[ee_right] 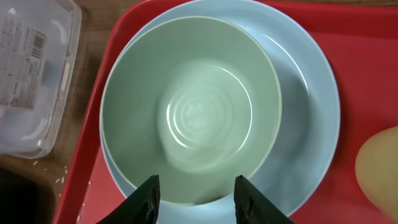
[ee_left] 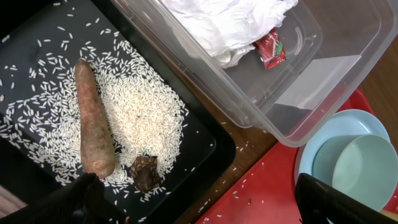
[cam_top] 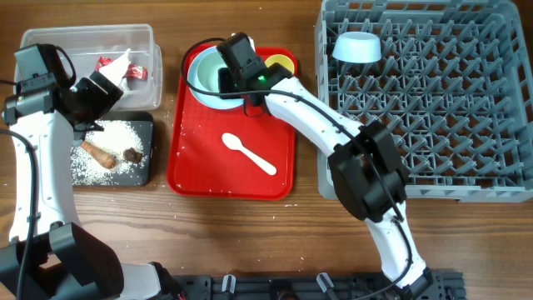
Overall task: Sort waste into correct bins and load items into the dishwasher rack
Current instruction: 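Grasp the pale green bowl rim with the right gripper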
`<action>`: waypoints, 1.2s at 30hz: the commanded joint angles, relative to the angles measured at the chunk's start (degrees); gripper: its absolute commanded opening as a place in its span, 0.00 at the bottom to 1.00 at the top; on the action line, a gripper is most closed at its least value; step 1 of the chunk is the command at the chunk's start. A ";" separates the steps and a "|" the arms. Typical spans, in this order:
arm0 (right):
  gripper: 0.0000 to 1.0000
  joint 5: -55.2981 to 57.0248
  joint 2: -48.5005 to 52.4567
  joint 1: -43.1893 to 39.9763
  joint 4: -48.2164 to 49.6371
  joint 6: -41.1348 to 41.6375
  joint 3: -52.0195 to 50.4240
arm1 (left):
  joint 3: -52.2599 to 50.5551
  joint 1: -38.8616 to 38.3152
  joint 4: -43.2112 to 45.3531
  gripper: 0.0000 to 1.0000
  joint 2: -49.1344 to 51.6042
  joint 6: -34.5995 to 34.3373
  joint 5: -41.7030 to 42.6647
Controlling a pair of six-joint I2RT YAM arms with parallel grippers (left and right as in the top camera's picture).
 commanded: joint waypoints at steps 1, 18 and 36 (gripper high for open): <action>0.40 1.53 4.00 -0.39 0.59 1.09 0.02 | 0.48 0.11 0.13 1.00 0.02 0.26 -0.15; 0.28 -2.47 4.94 -1.79 -9.60 -1.07 0.02 | 0.48 0.11 0.13 1.00 0.02 0.26 -0.15; 0.04 -9.25 -8.17 -1.49 -21.77 -9.11 0.07 | 0.48 0.11 0.13 1.00 0.02 0.26 -0.15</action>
